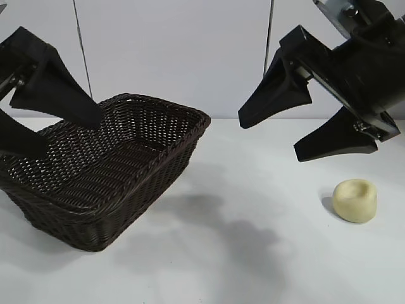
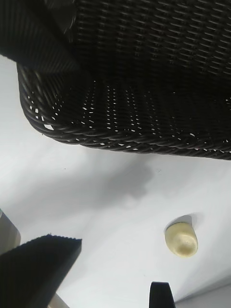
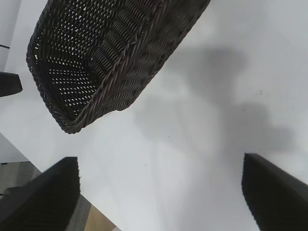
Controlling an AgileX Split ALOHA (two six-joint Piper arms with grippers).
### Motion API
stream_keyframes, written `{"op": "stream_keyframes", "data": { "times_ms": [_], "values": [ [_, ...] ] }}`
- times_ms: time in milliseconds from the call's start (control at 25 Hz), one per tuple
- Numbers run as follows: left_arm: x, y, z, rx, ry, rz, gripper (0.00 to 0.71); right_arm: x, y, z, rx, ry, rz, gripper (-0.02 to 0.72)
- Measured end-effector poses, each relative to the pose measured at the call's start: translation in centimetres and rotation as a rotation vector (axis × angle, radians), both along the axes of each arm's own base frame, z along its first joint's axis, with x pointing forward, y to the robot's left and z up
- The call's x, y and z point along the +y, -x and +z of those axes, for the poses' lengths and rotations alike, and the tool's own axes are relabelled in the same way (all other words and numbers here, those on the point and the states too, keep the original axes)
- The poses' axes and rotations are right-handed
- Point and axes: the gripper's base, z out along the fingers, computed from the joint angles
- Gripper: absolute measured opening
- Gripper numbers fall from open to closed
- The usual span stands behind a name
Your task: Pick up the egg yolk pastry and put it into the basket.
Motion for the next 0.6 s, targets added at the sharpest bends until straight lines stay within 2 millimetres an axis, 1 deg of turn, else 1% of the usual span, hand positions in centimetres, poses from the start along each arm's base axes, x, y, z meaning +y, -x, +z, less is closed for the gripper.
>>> {"op": "stream_keyframes", "data": {
  "times_ms": [600],
  "values": [
    [0.0,0.0,0.0,0.0,0.0,0.0,0.658,0.0,0.01,0.0,0.001,0.0,0.001,0.654]
  ]
}}
